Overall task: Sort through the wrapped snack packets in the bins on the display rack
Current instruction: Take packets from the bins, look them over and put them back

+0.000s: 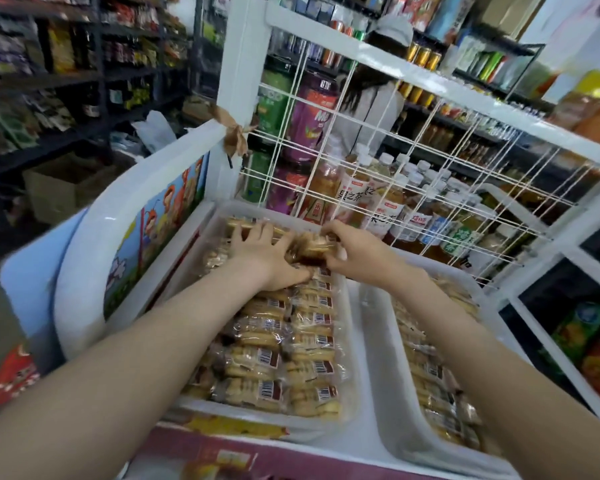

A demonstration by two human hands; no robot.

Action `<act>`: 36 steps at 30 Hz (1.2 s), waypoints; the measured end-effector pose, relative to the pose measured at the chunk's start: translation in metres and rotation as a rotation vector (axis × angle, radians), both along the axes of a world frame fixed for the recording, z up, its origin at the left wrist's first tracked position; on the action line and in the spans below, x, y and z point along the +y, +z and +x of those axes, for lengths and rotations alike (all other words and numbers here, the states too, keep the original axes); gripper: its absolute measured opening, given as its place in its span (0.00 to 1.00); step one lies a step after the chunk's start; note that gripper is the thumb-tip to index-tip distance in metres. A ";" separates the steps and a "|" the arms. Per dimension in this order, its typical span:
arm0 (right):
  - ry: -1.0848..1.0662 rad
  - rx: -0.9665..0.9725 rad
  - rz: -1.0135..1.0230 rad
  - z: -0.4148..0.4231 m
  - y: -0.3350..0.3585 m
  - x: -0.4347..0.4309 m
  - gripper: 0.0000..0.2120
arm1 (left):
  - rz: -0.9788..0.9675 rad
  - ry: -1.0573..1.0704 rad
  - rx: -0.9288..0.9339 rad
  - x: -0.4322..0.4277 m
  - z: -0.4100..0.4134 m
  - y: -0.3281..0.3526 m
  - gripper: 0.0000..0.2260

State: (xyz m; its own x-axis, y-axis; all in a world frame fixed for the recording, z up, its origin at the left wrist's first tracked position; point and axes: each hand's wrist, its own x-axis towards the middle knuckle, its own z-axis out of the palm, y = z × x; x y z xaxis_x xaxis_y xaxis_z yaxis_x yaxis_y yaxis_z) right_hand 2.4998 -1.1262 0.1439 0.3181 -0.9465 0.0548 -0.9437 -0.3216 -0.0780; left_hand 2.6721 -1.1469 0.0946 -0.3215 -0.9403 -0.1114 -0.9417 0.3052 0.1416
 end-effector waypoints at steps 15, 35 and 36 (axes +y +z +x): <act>-0.258 -0.909 -0.220 -0.009 0.030 0.122 0.11 | -0.032 -0.055 0.697 0.096 -0.005 0.069 0.13; -0.472 -1.228 0.054 0.027 -0.135 0.416 0.10 | 0.328 0.443 1.293 0.409 0.027 -0.068 0.03; -0.492 -1.215 0.032 0.028 -0.137 0.419 0.09 | 0.344 0.417 1.300 0.412 0.029 -0.069 0.03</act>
State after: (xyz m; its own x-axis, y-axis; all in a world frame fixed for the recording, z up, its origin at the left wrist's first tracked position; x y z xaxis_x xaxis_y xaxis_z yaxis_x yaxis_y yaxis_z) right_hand 2.5278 -0.7072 0.0068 -0.2949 -0.9549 0.0357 -0.2836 0.0517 -0.9576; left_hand 2.7009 -0.7347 0.0252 -0.0796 -0.9775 -0.1953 -0.0940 -0.1877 0.9777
